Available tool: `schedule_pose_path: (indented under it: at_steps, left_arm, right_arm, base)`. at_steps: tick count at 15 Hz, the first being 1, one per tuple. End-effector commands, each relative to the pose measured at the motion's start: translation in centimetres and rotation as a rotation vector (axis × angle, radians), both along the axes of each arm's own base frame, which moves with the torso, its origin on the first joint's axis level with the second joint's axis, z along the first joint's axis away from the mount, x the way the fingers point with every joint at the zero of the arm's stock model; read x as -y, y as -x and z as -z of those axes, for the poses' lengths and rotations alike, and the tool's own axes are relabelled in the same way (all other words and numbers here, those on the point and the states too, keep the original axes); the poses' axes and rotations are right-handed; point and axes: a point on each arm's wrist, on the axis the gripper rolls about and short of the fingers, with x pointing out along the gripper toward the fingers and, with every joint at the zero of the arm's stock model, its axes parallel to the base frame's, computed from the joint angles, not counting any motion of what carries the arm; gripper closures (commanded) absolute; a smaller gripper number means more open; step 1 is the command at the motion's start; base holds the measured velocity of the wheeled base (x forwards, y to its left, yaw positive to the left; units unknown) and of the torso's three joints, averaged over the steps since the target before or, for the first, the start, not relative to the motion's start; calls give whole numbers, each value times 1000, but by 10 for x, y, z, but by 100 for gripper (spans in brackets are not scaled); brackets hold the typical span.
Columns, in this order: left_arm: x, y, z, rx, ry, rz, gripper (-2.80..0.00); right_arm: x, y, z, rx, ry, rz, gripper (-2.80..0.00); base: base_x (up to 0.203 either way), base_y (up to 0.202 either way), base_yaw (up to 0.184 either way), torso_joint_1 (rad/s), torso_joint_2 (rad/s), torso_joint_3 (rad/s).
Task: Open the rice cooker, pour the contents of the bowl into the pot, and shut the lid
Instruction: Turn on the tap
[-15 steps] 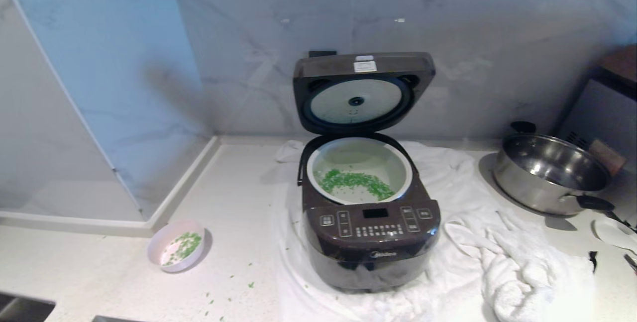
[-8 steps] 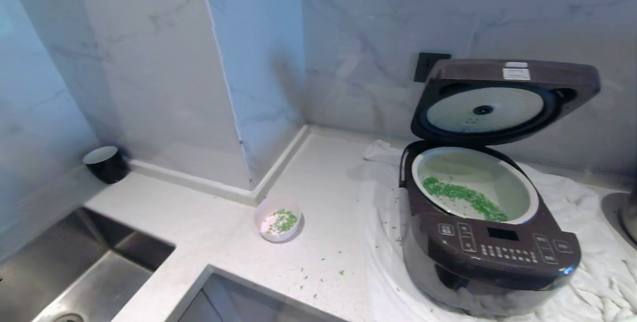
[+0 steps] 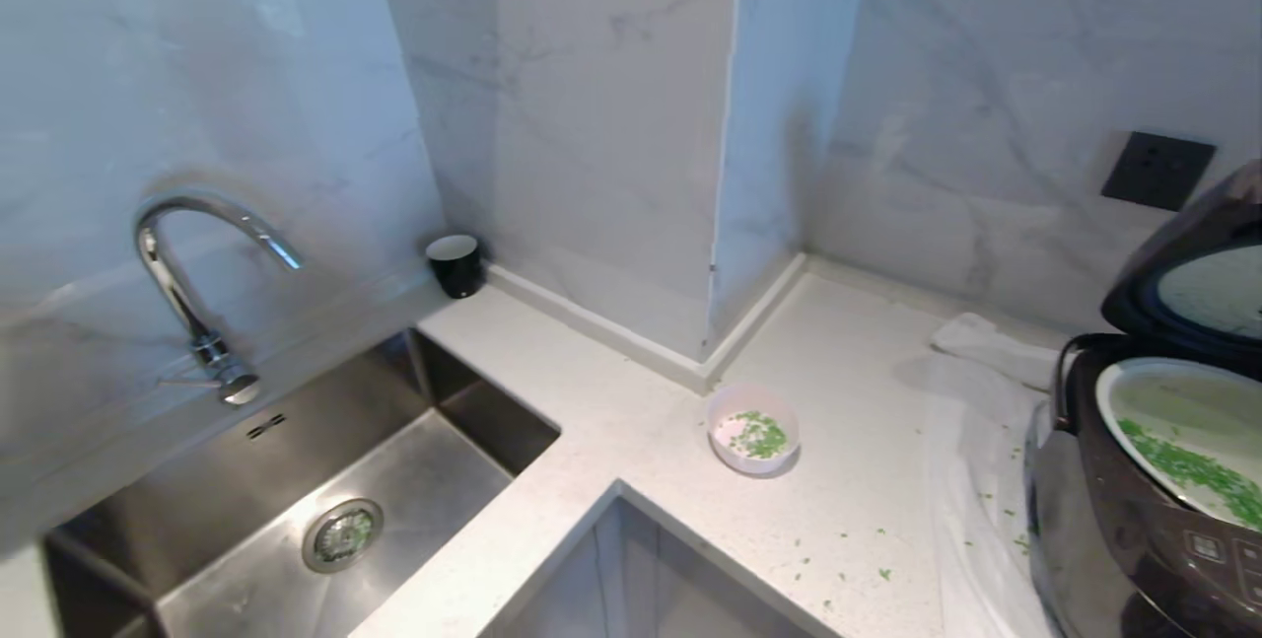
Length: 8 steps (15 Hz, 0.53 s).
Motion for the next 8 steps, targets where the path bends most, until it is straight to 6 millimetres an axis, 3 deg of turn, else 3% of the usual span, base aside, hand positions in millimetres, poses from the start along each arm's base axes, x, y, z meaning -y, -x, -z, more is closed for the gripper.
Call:
schedule_pose_path:
  at_steps: [1,4,8]
  left_arm:
    - [0,0,0,0,0,0,0]
    - [0,0,0,0,0,0,0]
    - [0,0,0,-1,0,-1,0]
  right_arm:
    - [0,0,0,0,0,-1,0]
    - [0,0,0,0,0,-1,0]
    - [0,0,0,0,0,-1,0]
  base:
    - [1,-8,168,-2,2,2]
    - [0,-4,105,1,5,5]
    - [0,0,0,0,0,0]
